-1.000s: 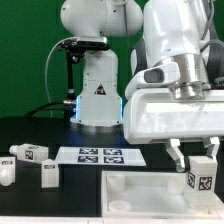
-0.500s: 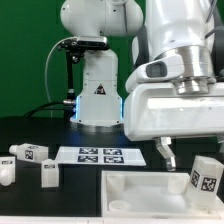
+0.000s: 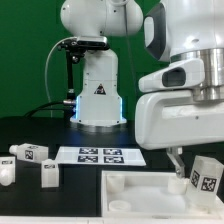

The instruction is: Assemble square table

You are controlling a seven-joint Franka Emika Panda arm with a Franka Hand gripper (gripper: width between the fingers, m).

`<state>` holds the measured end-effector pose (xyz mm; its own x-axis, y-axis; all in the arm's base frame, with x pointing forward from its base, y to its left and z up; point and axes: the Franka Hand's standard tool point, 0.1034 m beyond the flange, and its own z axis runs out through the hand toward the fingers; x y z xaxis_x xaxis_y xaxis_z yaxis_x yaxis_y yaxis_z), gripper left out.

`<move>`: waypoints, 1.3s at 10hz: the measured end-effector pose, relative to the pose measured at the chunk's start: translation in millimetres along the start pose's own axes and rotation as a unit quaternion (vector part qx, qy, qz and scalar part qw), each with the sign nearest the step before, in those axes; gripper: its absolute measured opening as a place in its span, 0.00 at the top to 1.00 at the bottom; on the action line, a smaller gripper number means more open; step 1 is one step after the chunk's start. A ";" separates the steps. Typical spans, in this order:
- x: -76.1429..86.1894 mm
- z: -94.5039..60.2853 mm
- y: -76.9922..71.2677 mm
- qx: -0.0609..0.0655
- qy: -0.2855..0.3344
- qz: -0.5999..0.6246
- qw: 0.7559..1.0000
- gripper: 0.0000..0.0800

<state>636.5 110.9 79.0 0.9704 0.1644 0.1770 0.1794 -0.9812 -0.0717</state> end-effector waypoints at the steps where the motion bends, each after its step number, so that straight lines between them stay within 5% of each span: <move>1: -0.6 0.4 4.0 -0.002 0.004 0.000 1.000 0.19; 3: -1.9 1.0 5.2 -0.002 0.003 0.011 1.000 0.19; 5: -2.2 1.4 5.1 -0.001 0.003 0.030 1.000 0.49; 6: -2.2 1.5 4.4 0.000 0.003 0.066 0.998 0.49; 7: -2.2 1.5 3.9 0.000 0.003 0.104 0.995 0.65; 9: -2.2 1.5 4.6 0.000 0.003 0.145 0.989 0.65; 11: -2.8 2.1 6.5 -0.007 0.005 0.309 0.951 0.65; 13: -1.8 2.8 7.0 -0.001 0.007 0.464 0.886 0.65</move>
Offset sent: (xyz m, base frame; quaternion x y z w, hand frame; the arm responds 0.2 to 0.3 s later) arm 0.0000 0.0000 0.0000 0.0000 0.0000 0.0000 1.0000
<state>636.5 104.0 75.4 0.6979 -0.7142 0.0542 -0.6948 -0.6935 -0.1907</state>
